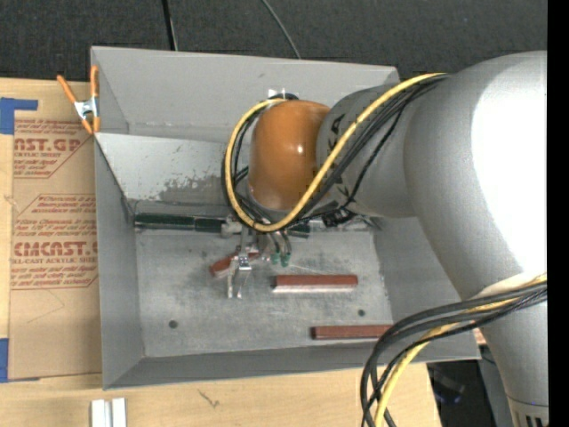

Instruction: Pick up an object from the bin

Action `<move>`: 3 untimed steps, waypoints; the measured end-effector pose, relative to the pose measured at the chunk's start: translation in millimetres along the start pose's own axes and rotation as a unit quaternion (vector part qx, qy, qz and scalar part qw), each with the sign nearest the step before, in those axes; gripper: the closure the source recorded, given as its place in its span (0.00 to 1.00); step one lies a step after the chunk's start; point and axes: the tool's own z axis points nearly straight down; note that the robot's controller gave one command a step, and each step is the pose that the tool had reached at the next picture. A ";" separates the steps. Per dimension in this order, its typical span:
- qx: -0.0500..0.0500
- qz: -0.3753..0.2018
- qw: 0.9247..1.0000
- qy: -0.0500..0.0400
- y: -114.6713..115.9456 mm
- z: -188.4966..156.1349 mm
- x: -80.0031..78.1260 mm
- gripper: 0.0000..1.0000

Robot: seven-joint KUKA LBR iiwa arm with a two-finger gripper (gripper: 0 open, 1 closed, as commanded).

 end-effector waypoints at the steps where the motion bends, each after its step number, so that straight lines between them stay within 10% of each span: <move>1: 0.000 0.008 1.000 -0.001 -28.6 -17.8 2.2 0.00; 2: -0.001 -0.019 1.000 -0.006 -27.8 7.4 5.1 0.00; 3: -0.004 0.047 0.999 -0.013 -41.6 5.2 -3.3 1.00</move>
Offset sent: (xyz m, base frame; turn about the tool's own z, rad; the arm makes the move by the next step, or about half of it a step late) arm -0.0089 -0.0288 -0.0128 -0.0373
